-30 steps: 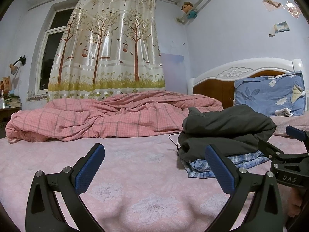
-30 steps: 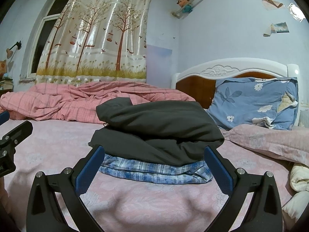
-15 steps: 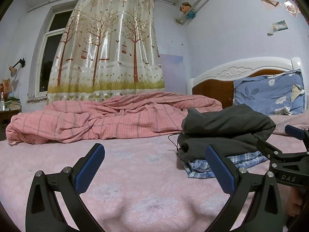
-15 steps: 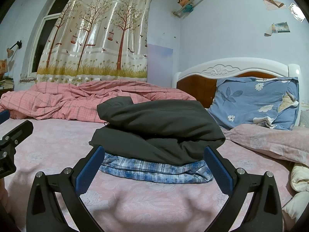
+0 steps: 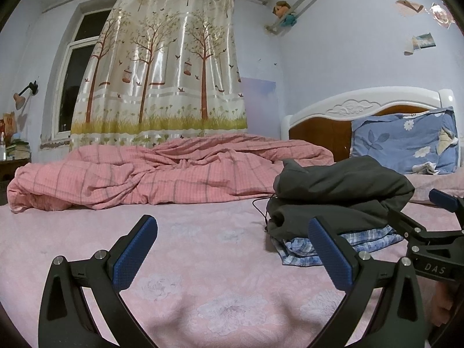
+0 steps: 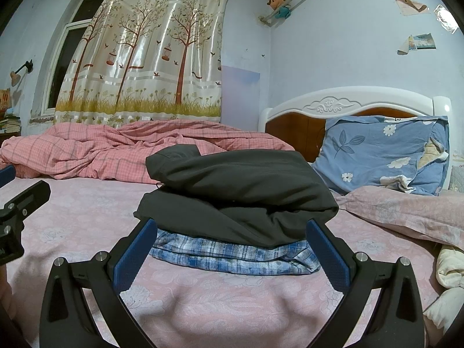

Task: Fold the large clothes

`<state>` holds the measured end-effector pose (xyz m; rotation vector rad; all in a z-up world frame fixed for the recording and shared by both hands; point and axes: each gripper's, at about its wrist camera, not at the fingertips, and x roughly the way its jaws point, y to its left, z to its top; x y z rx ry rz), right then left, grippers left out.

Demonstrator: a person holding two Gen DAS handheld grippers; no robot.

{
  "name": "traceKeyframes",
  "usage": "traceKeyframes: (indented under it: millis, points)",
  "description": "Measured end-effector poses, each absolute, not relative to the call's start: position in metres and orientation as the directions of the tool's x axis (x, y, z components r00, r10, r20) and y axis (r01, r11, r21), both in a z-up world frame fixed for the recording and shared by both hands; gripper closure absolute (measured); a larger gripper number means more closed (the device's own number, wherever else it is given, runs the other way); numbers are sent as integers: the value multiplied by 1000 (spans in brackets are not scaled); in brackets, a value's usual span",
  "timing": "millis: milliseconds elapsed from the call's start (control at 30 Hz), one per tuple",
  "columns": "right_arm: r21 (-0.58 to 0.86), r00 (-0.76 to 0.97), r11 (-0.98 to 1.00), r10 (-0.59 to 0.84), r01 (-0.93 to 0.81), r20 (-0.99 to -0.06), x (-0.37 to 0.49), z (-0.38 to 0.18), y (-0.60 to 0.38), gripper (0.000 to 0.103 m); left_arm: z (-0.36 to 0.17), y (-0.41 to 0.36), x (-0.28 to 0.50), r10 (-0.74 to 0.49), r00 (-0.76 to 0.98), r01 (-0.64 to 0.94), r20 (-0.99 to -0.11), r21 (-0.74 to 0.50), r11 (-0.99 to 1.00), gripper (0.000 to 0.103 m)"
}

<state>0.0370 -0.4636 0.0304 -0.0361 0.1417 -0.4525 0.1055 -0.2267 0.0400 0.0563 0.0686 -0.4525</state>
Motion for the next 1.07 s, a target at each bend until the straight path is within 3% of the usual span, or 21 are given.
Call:
traceKeyframes:
  millis: [1067]
  points:
    - [-67, 890, 899, -439, 433, -128, 37, 30, -463, 0, 37, -225, 107, -438, 894, 444, -92, 55, 894, 0]
